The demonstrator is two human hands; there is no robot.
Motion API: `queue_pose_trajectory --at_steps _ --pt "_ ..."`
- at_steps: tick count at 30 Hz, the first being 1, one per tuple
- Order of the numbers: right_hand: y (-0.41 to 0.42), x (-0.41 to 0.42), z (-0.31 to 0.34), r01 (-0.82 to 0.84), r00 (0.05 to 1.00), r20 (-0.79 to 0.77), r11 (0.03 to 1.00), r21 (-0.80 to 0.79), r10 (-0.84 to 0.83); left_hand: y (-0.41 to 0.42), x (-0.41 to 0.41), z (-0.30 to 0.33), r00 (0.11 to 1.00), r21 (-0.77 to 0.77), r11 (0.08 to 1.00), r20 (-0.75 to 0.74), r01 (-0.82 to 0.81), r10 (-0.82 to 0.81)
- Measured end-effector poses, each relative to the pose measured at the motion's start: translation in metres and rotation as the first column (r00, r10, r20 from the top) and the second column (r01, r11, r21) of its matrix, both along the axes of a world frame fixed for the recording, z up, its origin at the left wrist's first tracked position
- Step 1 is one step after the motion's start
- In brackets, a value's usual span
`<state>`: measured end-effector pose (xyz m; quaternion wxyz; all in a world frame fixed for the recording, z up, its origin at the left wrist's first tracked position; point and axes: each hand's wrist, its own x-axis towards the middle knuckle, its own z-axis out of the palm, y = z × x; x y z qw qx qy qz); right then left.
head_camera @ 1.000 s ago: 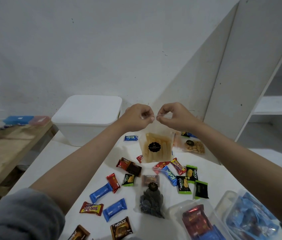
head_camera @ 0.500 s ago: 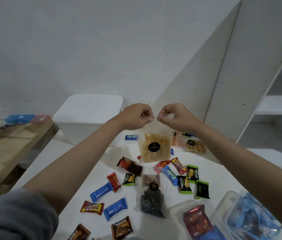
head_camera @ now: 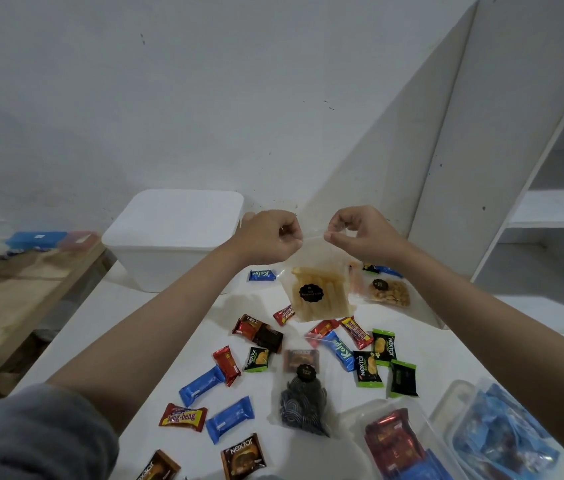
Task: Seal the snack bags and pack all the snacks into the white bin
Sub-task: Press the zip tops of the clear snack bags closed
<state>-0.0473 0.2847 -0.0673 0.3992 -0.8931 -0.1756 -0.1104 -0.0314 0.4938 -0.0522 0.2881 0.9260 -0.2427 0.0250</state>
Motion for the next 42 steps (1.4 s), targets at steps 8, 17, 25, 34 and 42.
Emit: queue_pose_trajectory --at_steps 8,17,25,34,42 --pt "0.008 -0.004 0.001 -0.051 0.999 0.007 0.999 0.0 0.051 -0.016 -0.008 0.007 0.998 0.001 0.999 0.021 0.052 -0.052" --pt "0.014 -0.008 0.001 -0.045 0.999 -0.02 0.995 0.092 0.047 -0.013 -0.011 0.009 0.996 -0.127 0.988 0.033 0.083 -0.079" --pt "0.019 -0.005 0.002 -0.044 0.998 -0.034 0.987 0.155 0.05 -0.009 -0.009 0.01 0.997 -0.179 0.981 0.04 0.079 -0.073" --pt "0.013 -0.007 0.0 -0.014 0.995 -0.087 0.955 0.297 0.042 -0.006 -0.008 0.007 0.998 -0.153 0.987 -0.024 0.047 -0.052" --pt "0.01 -0.008 0.003 -0.004 0.997 -0.071 0.968 0.252 0.022 -0.008 -0.009 0.007 0.997 -0.171 0.983 -0.036 0.065 -0.072"
